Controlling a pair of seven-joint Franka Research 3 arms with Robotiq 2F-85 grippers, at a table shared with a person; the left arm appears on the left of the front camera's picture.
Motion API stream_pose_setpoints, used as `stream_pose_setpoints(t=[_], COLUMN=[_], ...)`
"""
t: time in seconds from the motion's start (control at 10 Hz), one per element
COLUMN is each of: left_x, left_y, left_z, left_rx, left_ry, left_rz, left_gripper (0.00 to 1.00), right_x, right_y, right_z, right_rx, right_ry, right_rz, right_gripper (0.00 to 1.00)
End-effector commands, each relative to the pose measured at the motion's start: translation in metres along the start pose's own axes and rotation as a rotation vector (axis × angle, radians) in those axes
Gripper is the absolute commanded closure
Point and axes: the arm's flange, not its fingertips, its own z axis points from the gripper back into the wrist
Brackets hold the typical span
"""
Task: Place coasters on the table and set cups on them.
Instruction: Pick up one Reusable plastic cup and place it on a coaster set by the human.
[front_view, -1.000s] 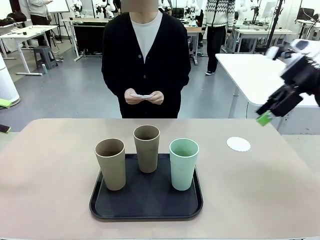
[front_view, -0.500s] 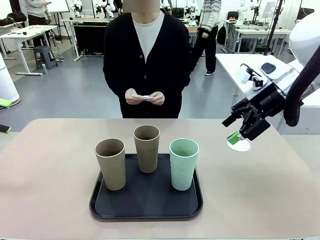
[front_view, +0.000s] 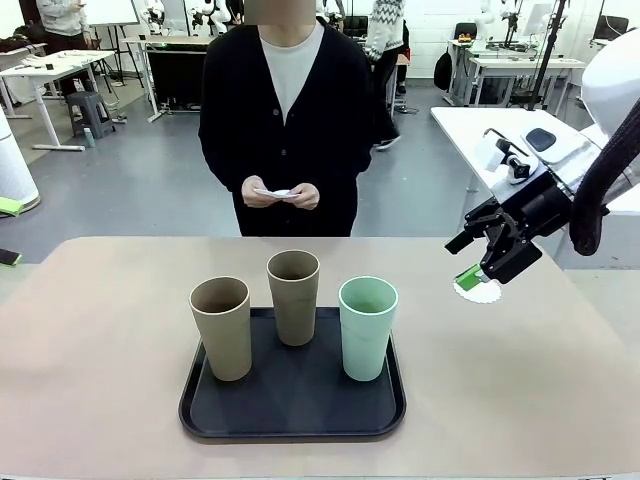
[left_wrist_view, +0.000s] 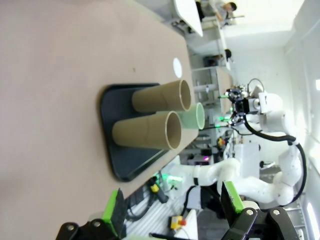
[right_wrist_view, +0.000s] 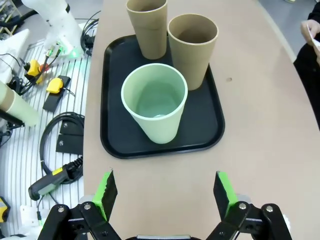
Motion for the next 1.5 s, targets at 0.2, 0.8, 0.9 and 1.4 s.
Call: stream_pose_setpoints(t=[0.2, 0.8, 0.9, 1.4], left_x=[0.001, 0.001, 0.001, 0.001], left_y=[-0.001, -0.001, -0.001, -0.001], left_z=[0.001, 0.001, 0.001, 0.001], left_rx=[-0.007, -0.007, -0.007, -0.007], left_ry=[-0.002, -0.002, -0.002, -0.002], left_rz=[-0.006, -0.006, -0.006, -0.006], left_gripper=[0.0, 0.0, 0.0, 0.0], right_x=[-0.02, -0.099, -0.106, -0.122], right_y=[-0.003, -0.013, -0.013, -0.015], right_z=[0.0, -0.034, -0.041, -0.063], right_rx=[-0.022, 0.029, 0.047, 0.118], right_ry=[-0.093, -0.513, -0.506, -0.484], right_rz=[0.078, 0.055, 0.044, -0.018], right_gripper=[0.0, 0.0, 0.0, 0.0])
